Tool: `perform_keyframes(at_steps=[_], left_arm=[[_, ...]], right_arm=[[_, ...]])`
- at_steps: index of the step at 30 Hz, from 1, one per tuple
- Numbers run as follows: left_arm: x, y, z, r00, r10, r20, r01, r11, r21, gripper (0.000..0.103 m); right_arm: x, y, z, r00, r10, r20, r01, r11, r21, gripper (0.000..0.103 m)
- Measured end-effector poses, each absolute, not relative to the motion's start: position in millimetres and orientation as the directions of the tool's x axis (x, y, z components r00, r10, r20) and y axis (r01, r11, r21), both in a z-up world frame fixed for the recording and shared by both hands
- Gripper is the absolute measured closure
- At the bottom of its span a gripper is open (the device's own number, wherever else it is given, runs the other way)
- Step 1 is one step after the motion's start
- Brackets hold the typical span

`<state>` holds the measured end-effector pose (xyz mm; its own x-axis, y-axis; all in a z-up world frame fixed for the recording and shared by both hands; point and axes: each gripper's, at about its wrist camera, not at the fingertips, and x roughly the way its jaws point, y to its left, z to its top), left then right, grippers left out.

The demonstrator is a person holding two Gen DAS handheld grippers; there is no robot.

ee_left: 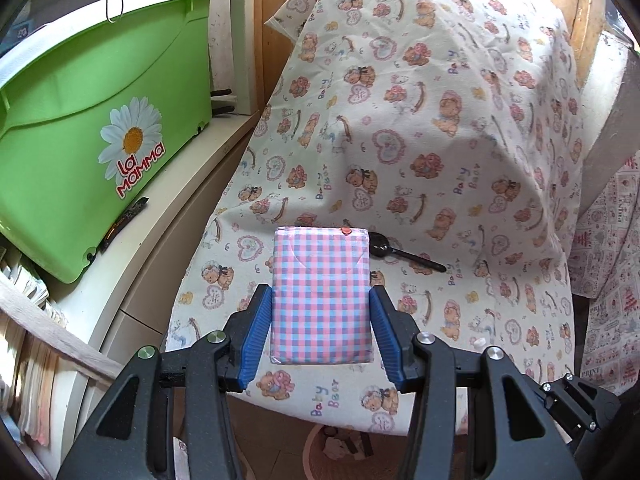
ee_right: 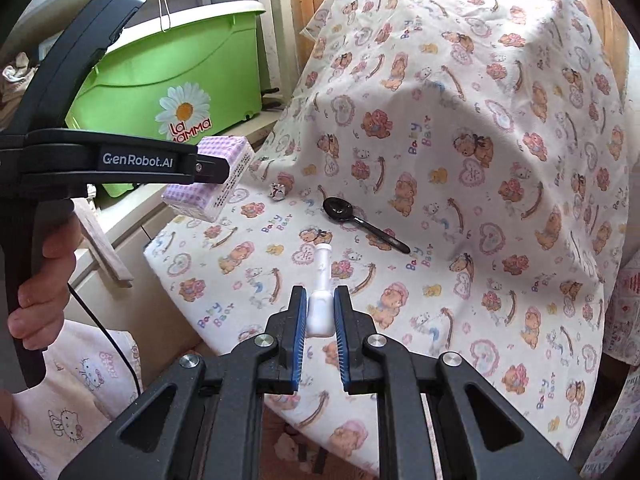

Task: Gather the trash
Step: 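Carry pack and stick over the wastebasket and open both tools to drop them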

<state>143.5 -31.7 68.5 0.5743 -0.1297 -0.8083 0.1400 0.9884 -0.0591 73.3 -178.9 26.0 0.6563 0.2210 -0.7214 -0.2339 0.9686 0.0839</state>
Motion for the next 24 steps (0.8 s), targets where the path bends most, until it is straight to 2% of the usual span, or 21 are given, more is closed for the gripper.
perform_keyframes(at_steps=[9,21,24], left_arm=[[69,-27,67,0.543,-0.168,-0.823,0.147,0.984,-0.104,0.055],[40,-33,-10,0.408,-0.127,-0.904,0.133,0.988,-0.078,0.055],[43,-32,-26,0.351,-0.144,-0.925,0.132,0.986,-0.104,0.055]], right_arm=[[10,-180,24,0.658,0.235,-0.715,-0.210,0.970,0.126,0.088],[-18,-171,-12,0.564,0.242,-0.790,-0.228,0.965,0.133,0.088],[-17,-167,-24,0.523,0.243,-0.817,-0.238,0.962,0.134,0.088]])
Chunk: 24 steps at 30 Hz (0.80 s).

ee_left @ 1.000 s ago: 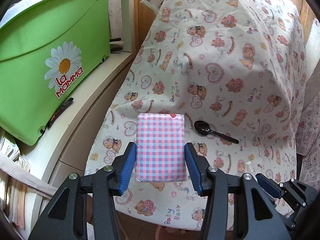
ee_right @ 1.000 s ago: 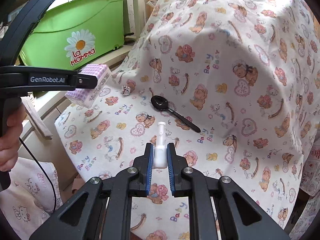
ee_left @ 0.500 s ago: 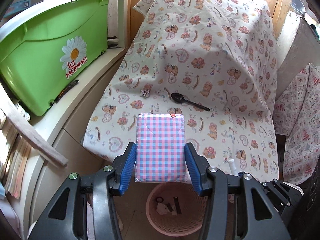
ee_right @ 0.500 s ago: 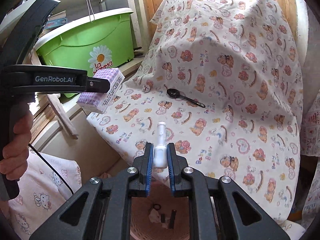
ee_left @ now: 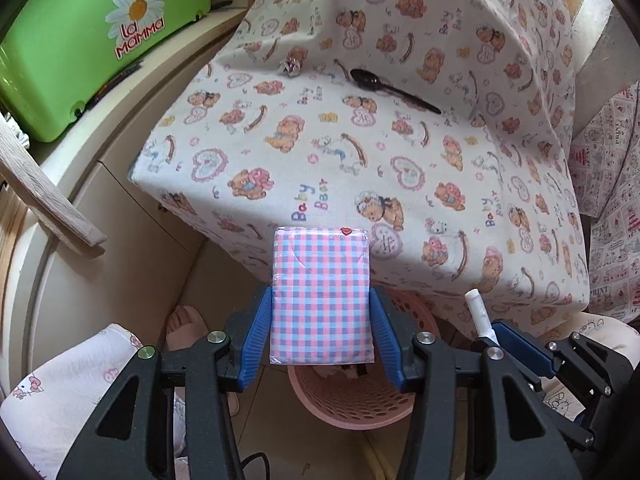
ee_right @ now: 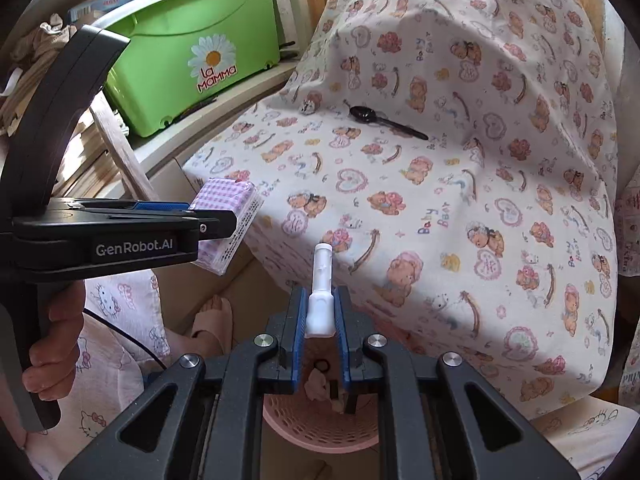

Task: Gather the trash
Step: 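Carry pack and stick over the wastebasket and open both tools to drop them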

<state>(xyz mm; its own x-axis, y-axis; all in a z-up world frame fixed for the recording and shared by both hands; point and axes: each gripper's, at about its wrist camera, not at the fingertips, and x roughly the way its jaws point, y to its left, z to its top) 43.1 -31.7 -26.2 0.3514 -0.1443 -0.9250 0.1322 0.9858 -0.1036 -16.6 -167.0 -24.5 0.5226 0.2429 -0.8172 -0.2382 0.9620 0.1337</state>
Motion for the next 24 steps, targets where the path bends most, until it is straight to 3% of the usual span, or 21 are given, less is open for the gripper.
perform_keyframes(at_steps=[15,24], left_arm=[[54,-34,-118,0.117,-0.103,-0.988,0.085,0.992,-0.094,0.055],[53,-35,-162,0.038,-0.012,-0.999,0.117,0.993,-0.007,0.055]], right_arm=[[-9,-153,-100,0.374,0.140,-0.917,-0.205,0.976,0.065,0.088],[-2,-155,-149,0.253,0.101,-0.962,-0.184,0.981,0.055,0.088]])
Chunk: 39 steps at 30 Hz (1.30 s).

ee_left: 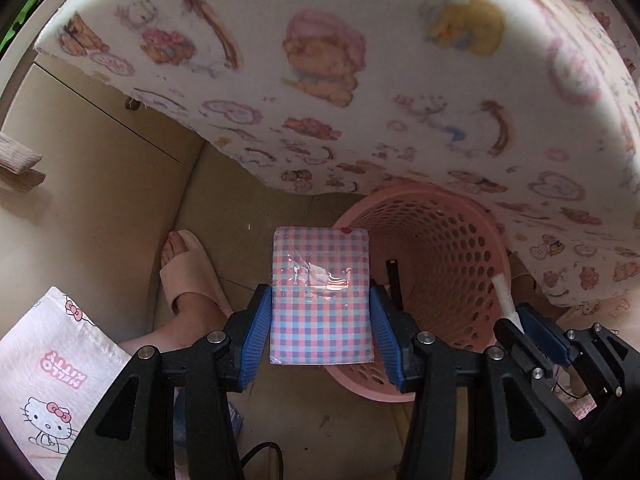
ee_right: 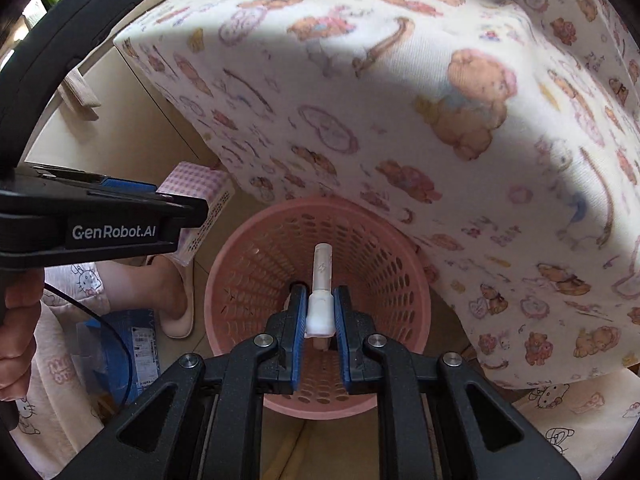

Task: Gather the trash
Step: 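Carry pack and stick over the wastebasket and open both tools to drop them, then move both tools back to the bed toward the black spoon and small wrapper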

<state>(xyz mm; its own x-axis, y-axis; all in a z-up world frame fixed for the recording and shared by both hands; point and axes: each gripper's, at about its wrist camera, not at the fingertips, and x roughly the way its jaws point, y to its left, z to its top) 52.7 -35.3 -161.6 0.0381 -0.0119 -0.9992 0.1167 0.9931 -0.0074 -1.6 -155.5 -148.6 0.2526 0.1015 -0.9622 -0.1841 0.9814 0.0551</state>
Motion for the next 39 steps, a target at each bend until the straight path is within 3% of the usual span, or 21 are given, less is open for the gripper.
perform_keyframes(at_steps=[10,22,26,28,32,37,39], left_arm=[[54,-42,-191,-0.057,-0.023,-0.998,0.144,0.989,-0.031,0.055],[52,-41,-198,-0.079,-0.011,-0.997,0.132,0.991,-0.021,0.053],[54,-38,-197,-0.086,-0.016,-0.996,0.111,0.994,-0.025,0.043],[54,-37,-193,-0.074,-0.013,-0.997,0.100,0.995,-0.021,0.033],[54,-36,-186,-0.057,-0.015,-0.998,0.089,0.996,-0.020,0.032],[51,-36,-164,0.015,-0.014,-1.000,0.082,0.997,-0.013,0.027],[49,-36,-149,0.074,0.017,-0.997,0.075,0.997,0.022,0.023]], right_arm=[[3,-151,-192,0.151,0.060,-0.987,-0.179,0.983,0.032,0.088],[6,-153,-198,0.140,0.059,-0.988,-0.154,0.987,0.037,0.088],[6,-154,-198,0.131,0.052,-0.990,-0.146,0.989,0.032,0.087],[7,-154,-199,0.120,0.060,-0.991,-0.141,0.989,0.042,0.086],[7,-155,-197,0.126,0.057,-0.990,-0.122,0.992,0.042,0.062],[4,-155,-188,0.148,0.049,-0.988,-0.141,0.990,0.028,0.054],[2,-155,-181,0.154,0.051,-0.987,-0.140,0.990,0.029,0.046]])
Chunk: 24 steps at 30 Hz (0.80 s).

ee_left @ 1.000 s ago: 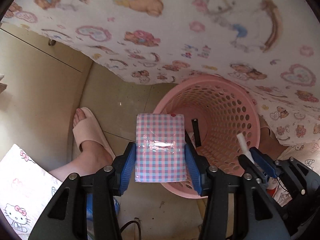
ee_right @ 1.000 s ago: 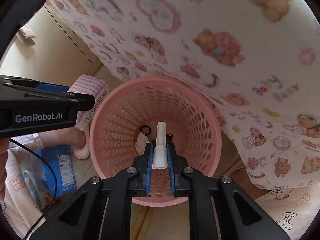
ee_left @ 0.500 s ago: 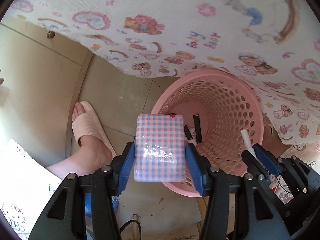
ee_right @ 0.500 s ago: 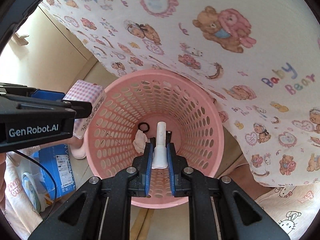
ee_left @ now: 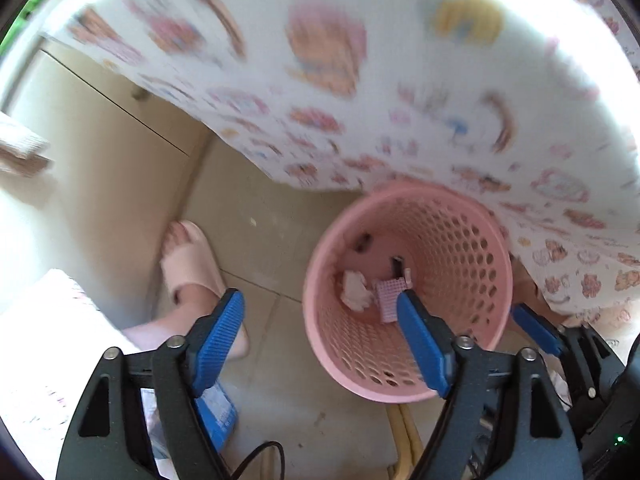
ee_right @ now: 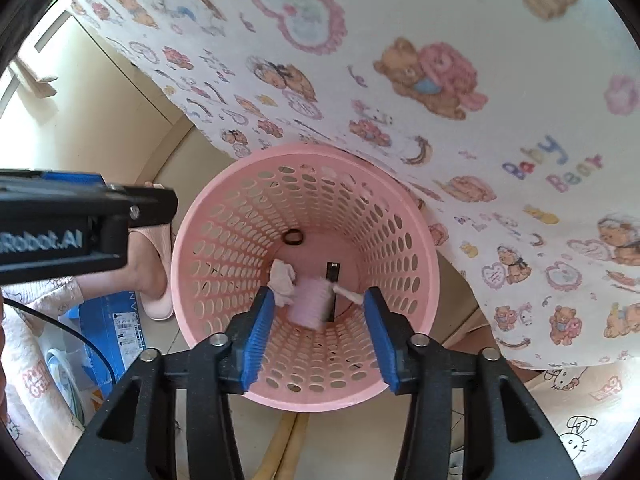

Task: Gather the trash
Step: 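Move both tools back to the bed toward the black spoon and small wrapper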

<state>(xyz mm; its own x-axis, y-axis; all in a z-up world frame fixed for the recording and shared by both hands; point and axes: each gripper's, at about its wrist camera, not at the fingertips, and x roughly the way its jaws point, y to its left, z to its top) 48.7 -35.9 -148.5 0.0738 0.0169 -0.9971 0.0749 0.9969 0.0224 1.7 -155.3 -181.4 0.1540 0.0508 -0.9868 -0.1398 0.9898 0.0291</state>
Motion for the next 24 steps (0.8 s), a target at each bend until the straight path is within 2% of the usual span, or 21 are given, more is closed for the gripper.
perform_keyframes(at_steps=[3,6,15,24], left_arm=[[45,-32,-123,0.154,0.003,-0.988,0.089,0.996,0.017,0.023],[39,-26,-99,0.235,-0.012,-0.972,0.084,0.996,0.008,0.020],[30,-19,-33,0.459,0.001,-0.888,0.105,0.993,0.056,0.019],[51,-15,40,0.611,-0.014,-0.791,0.104,0.993,0.062,0.010]], right_arm=[[-3,-158,-166,0.174,0.063,-0.983,-0.129,0.991,0.040,0.032],[-10,-161,-143,0.238,0.067,-0.969,-0.133,0.990,0.036,0.029],[-25,-171,-71,0.483,0.058,-0.874,-0.108,0.994,0.007,0.028],[-10,-186,17,0.654,0.092,-0.751,-0.138,0.990,0.002,0.028]])
